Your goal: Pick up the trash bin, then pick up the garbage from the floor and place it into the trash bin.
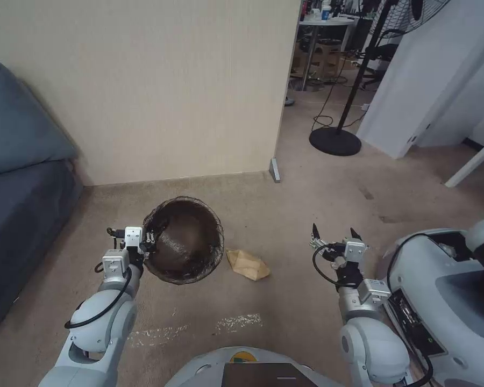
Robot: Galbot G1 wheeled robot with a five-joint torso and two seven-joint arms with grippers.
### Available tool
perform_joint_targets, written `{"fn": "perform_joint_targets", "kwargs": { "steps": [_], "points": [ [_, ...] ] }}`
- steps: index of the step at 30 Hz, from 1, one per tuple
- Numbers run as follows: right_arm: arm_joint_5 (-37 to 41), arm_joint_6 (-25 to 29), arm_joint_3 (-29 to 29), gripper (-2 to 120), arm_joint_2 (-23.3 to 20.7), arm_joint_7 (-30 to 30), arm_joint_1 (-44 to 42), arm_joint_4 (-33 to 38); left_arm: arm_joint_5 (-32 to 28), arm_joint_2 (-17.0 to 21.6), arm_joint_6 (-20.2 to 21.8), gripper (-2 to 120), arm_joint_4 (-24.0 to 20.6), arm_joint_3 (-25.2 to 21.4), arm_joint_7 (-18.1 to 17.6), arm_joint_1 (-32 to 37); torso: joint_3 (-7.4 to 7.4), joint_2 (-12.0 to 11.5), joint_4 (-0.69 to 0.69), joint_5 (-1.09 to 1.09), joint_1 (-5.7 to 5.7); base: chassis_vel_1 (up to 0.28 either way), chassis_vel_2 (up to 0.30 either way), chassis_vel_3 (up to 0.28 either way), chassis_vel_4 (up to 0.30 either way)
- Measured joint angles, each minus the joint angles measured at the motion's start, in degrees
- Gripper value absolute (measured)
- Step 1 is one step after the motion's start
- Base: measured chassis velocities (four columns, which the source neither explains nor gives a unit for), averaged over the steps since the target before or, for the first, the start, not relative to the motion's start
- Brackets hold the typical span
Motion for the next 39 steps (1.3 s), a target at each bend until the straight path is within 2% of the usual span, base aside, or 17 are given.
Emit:
{"fn": "perform_joint_targets", "kwargs": {
  "steps": [11,14,16,19,28,29,31,34,39],
  "points": [
    [-0.03,-1.33,0.23,100,-0.01,-2.17,1.56,-0.67,-0.28,-0.12,0.01,4,-1.56,-0.48,-0.21,0.48,0.0,0.0,0.0,0.0,0.0,-0.06,0.044,0.051,-0.05],
    [2.38,-3.16,0.02,100,-4.21,-2.5,3.59,-2.23,-0.6,-0.12,0.45,4,-2.2,-1.51,-0.32,0.7,0.0,0.0,0.0,0.0,0.0,0.0,0.0,0.0,0.0],
    [3.02,-3.56,-0.11,100,-5.31,-2.55,3.95,-2.65,-0.64,-0.13,0.5,4,-2.23,-1.75,-0.33,0.7,0.0,0.0,0.0,0.0,0.0,0.0,0.0,0.0,0.0],
    [5.63,-4.49,-0.68,100,-11.52,-4.45,6.01,-5.61,-0.86,-0.13,1.18,4,-2.76,-3.11,-0.66,0.71,0.0,0.0,-0.01,0.01,0.0,0.0,0.0,0.0,0.0],
    [10.64,-4.95,-2.22,100,-19.29,-8.99,9.88,-12.33,-1.58,0.06,3.16,4,-4.24,-3.68,-1.92,0.78,0.0,0.0,-0.01,0.02,0.0,0.0,0.0,0.0,0.0],
    [11.55,-4.9,-3.03,100,-21.24,-10.67,10.77,-14.34,-1.59,0.08,3.43,4,-4.32,-3.56,-2.07,0.81,0.0,0.0,-0.01,0.01,0.0,0.0,0.0,0.0,0.0],
    [11.96,-4.9,-3.51,100,-22.16,-11.27,11.16,-15.19,-1.6,0.08,3.55,4,-4.39,-3.57,-2.12,0.87,0.0,0.0,-0.02,0.01,0.0,0.0,0.0,0.0,0.0],
    [13.91,-4.85,-6.47,100,-27.39,-13.54,13.59,-19.45,-1.7,0.08,3.68,4,-4.78,-3.94,-2.49,1.4,0.0,0.0,0.0,0.02,0.0,0.0,0.0,0.0,0.0],
    [15.6,-4.96,-9.78,100,-31.46,-15.19,16.09,-22.97,-2.6,1.17,3.96,4,-4.86,-3.99,-3.03,1.44,0.0,0.0,-0.01,0.01,0.0,0.0,0.0,0.0,0.0]
  ]
}}
